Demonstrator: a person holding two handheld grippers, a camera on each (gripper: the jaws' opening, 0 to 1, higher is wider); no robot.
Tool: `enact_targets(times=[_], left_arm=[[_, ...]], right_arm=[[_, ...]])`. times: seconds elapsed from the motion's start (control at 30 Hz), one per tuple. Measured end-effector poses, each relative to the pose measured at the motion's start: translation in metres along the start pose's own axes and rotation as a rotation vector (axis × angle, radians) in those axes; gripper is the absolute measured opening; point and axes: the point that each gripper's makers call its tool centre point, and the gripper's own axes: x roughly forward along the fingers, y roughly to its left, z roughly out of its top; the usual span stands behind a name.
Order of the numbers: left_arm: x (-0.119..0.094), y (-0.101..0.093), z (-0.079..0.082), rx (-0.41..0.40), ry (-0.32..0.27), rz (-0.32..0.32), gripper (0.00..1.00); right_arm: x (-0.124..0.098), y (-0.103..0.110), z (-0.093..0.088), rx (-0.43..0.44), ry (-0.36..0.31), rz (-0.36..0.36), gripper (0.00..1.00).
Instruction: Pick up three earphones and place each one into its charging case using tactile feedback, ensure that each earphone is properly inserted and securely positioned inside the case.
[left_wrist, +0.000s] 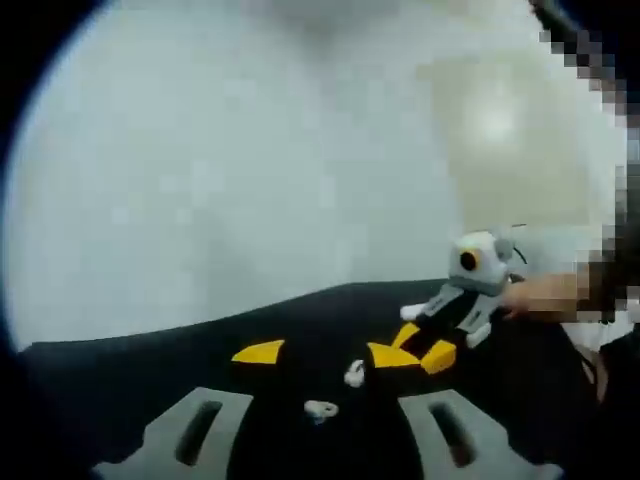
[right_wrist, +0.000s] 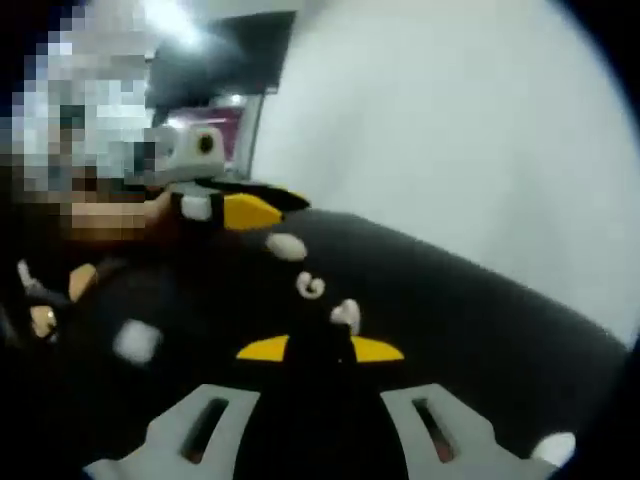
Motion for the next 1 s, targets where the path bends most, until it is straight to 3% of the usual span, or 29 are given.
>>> enact_targets(times=[0.03, 0.07, 0.17, 0.3, 0.37, 0.4, 0.53, 0.67, 0.77, 0.83, 1.0], left_arm=[[-0.001, -0.003, 0.000, 0.016, 0.018, -0.003, 0.27], [-0.001, -0.004, 0.005, 0.057, -0.001, 0.002, 0.26], [-0.001, -0.008, 0.003, 0.053, 0.006, -0.006, 0.26], [0.000, -0.012, 0.005, 0.066, -0.002, -0.020, 0.26], [-0.001, -0.014, 0.005, 0.077, 0.003, -0.020, 0.26], [-0.002, -0.013, 0.005, 0.078, 0.005, -0.018, 0.26], [-0.002, -0.011, -0.001, 0.083, 0.030, -0.007, 0.26], [0.001, -0.013, -0.006, 0.103, 0.053, -0.010, 0.26], [0.003, -0.015, -0.008, 0.112, 0.064, -0.014, 0.25], [0.004, -0.015, -0.010, 0.111, 0.071, -0.018, 0.25], [0.006, -0.018, -0.014, 0.129, 0.088, -0.029, 0.25]], right_arm=[[0.001, -0.003, -0.001, -0.012, 0.005, -0.008, 0.23], [0.004, -0.003, -0.003, -0.022, 0.018, -0.014, 0.24], [0.009, -0.002, -0.004, -0.058, 0.033, -0.015, 0.25], [0.007, -0.002, 0.000, -0.180, 0.037, -0.047, 0.13], [0.004, 0.001, 0.002, -0.186, 0.028, -0.043, 0.04], [0.003, 0.001, 0.004, -0.177, 0.021, -0.040, 0.04], [0.002, -0.003, -0.001, -0.129, 0.040, -0.030, 0.04], [0.000, -0.004, 0.007, -0.028, -0.019, -0.003, 0.04], [0.003, -0.008, 0.008, 0.047, -0.034, 0.015, 0.18], [0.009, -0.009, 0.004, 0.039, -0.019, 0.027, 0.24], [0.017, -0.008, -0.008, -0.101, 0.047, 0.002, 0.21]])
